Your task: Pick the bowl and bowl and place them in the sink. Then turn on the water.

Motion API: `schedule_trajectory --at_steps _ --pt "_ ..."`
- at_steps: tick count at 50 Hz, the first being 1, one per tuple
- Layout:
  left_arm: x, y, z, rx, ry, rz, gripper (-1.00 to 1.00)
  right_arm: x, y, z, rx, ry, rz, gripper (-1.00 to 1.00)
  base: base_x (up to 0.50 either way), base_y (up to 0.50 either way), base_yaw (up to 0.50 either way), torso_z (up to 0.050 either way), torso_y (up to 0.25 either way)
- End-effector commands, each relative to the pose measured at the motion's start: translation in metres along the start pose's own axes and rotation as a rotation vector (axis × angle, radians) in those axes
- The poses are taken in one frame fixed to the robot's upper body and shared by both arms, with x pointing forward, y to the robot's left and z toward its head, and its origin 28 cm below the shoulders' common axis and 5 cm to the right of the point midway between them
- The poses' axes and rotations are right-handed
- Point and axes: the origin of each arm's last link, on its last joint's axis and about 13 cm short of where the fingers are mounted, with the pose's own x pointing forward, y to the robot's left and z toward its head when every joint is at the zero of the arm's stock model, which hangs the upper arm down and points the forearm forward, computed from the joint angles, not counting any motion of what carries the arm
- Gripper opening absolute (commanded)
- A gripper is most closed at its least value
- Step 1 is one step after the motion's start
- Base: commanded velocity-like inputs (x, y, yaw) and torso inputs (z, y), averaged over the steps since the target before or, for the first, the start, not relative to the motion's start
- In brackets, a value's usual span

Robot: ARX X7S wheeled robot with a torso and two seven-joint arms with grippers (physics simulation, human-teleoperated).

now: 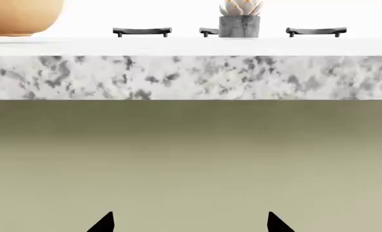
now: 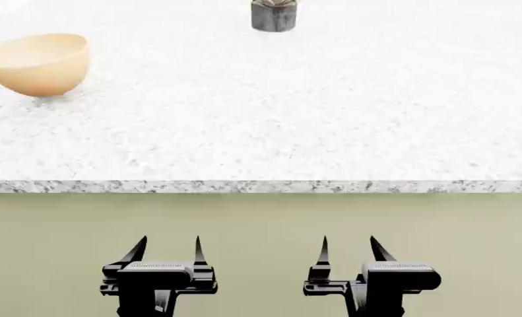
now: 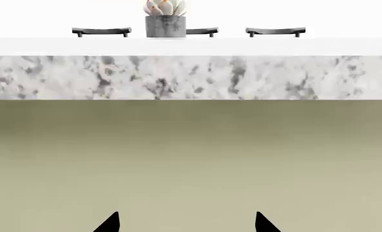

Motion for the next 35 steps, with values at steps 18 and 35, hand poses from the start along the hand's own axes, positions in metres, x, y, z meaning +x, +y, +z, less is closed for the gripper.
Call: schedule_trajectory --at_steps 18,35 --pt "-0.007 -0.002 0.014 -0.047 -0.041 -0.051 1.0 0.001 0.004 0.006 0.016 -0.025 0.013 1.0 0.0 0.0 0.0 0.027 0.0" --pt "-0.004 0.002 0.094 -0.026 -0.173 -0.087 1.0 0.021 0.004 0.081 -0.021 -0.174 0.043 1.0 0.0 0.0 0.0 0.05 0.0"
